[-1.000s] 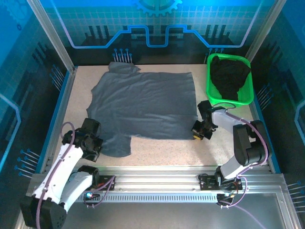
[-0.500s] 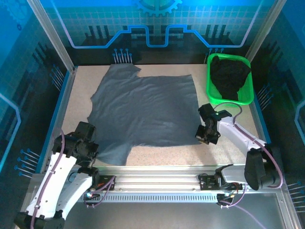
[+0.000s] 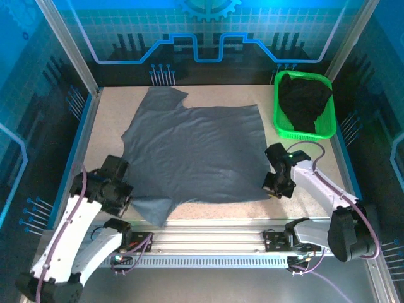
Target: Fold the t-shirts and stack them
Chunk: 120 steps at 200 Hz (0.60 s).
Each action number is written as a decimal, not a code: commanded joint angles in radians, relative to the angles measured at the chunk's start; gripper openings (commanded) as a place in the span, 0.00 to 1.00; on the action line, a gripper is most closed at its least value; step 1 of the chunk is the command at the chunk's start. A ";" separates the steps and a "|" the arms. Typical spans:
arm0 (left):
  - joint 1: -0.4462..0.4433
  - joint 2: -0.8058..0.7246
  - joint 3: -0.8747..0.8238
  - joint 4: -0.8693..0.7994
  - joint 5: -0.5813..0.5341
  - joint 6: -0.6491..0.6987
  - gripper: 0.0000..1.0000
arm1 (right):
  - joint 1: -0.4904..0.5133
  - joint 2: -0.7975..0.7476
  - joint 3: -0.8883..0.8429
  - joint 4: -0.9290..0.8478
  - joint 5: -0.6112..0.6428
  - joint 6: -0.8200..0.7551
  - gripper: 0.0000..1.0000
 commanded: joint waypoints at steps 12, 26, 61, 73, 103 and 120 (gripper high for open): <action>-0.004 0.154 0.143 0.302 -0.041 0.124 0.00 | -0.031 0.062 0.153 0.005 -0.024 -0.020 0.00; -0.001 0.225 0.186 0.382 -0.035 0.141 0.00 | -0.063 0.105 0.212 0.011 -0.041 -0.030 0.00; 0.056 0.369 0.278 0.503 -0.035 0.202 0.00 | -0.114 0.234 0.342 0.035 -0.057 -0.036 0.00; 0.083 0.407 0.295 0.544 -0.027 0.220 0.00 | -0.123 0.281 0.385 0.037 -0.053 -0.036 0.00; 0.126 0.474 0.331 0.636 -0.014 0.279 0.00 | -0.136 0.371 0.468 0.053 -0.056 -0.030 0.00; 0.142 0.502 0.350 0.642 -0.015 0.296 0.00 | -0.143 0.419 0.509 0.056 -0.051 -0.027 0.00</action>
